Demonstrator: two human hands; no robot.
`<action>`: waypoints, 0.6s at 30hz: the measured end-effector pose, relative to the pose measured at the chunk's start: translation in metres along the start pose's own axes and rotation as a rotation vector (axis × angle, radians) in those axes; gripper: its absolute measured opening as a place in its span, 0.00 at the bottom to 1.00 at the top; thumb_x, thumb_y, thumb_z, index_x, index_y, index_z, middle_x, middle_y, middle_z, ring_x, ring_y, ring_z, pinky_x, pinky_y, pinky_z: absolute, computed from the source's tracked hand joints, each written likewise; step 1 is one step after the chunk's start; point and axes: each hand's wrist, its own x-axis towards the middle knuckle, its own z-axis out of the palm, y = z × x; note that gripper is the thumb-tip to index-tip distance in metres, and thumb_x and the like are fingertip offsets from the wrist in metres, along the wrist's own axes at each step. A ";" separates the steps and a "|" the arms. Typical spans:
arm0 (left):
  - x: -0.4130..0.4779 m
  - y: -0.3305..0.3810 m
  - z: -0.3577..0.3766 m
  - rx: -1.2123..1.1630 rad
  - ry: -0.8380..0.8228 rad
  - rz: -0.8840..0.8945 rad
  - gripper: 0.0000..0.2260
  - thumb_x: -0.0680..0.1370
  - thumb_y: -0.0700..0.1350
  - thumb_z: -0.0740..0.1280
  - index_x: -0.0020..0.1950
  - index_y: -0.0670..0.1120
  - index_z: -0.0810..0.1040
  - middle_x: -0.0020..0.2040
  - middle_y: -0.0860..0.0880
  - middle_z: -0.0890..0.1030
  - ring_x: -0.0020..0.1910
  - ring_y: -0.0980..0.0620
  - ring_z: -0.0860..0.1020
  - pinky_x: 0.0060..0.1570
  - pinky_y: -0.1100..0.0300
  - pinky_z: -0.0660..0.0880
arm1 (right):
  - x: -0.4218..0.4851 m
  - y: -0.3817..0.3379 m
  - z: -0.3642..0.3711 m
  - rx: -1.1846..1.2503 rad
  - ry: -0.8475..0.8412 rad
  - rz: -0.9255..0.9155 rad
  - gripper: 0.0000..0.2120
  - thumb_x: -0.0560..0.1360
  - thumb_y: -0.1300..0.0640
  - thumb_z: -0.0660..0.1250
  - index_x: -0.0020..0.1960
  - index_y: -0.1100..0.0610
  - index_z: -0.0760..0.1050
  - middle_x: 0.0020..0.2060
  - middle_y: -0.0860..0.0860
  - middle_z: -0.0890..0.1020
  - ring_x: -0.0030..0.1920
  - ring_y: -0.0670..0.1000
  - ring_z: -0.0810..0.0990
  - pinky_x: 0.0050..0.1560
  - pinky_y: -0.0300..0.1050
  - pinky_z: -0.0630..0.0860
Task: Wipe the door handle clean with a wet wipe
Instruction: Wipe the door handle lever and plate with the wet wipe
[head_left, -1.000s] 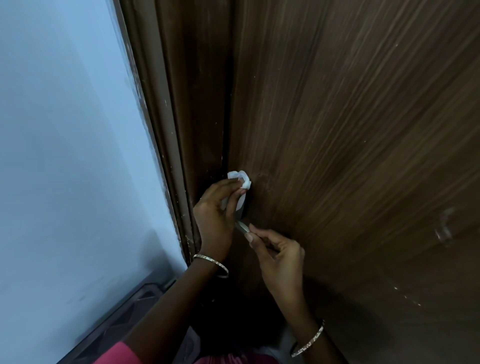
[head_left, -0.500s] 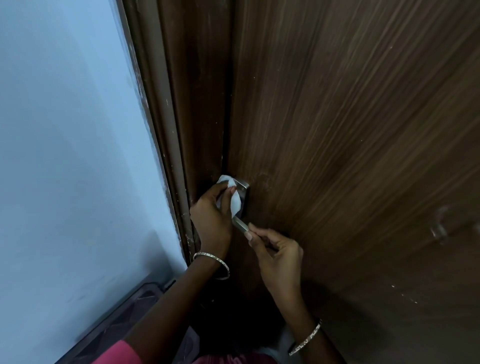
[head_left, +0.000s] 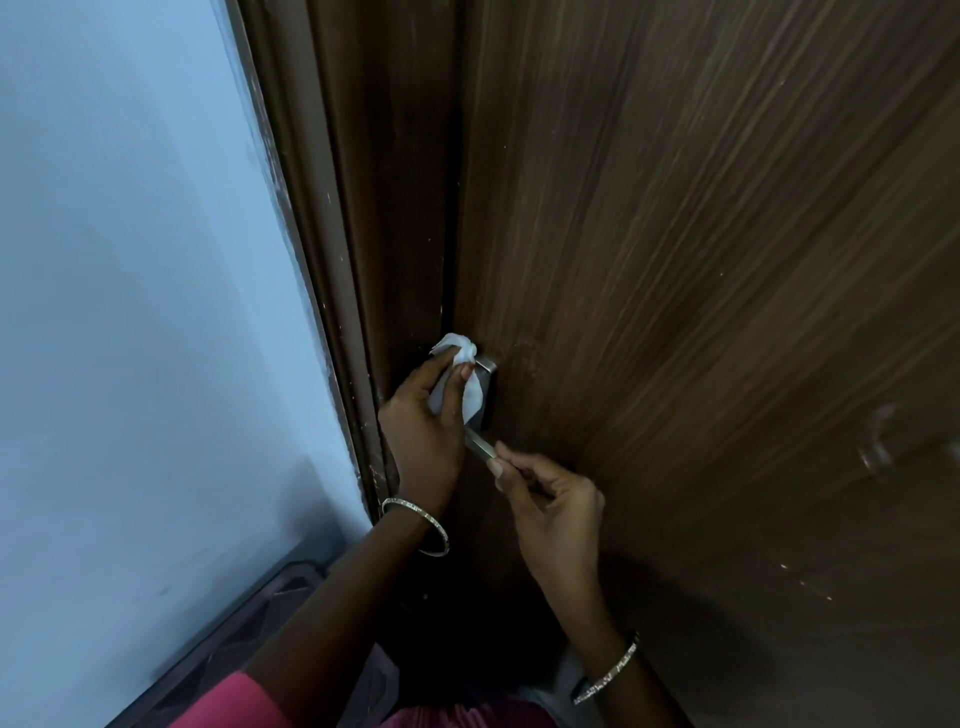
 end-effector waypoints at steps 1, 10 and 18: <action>-0.002 -0.003 -0.001 0.021 0.001 -0.022 0.12 0.78 0.46 0.71 0.60 0.45 0.84 0.56 0.50 0.85 0.55 0.58 0.82 0.58 0.66 0.76 | 0.000 0.000 0.000 0.001 0.000 0.001 0.09 0.75 0.59 0.74 0.53 0.49 0.85 0.50 0.39 0.87 0.51 0.41 0.86 0.53 0.47 0.85; 0.000 -0.016 -0.011 0.154 -0.129 -0.100 0.10 0.79 0.52 0.69 0.49 0.48 0.86 0.40 0.53 0.86 0.37 0.61 0.81 0.33 0.74 0.70 | 0.000 -0.001 0.001 0.008 0.025 -0.007 0.09 0.74 0.59 0.75 0.52 0.48 0.86 0.49 0.40 0.88 0.51 0.42 0.87 0.53 0.50 0.85; 0.006 -0.016 -0.021 0.133 -0.236 -0.325 0.10 0.77 0.52 0.70 0.43 0.48 0.86 0.34 0.55 0.83 0.34 0.56 0.82 0.30 0.70 0.71 | -0.001 -0.005 0.001 -0.025 0.027 -0.034 0.10 0.75 0.59 0.75 0.52 0.46 0.85 0.48 0.40 0.88 0.48 0.41 0.87 0.51 0.45 0.84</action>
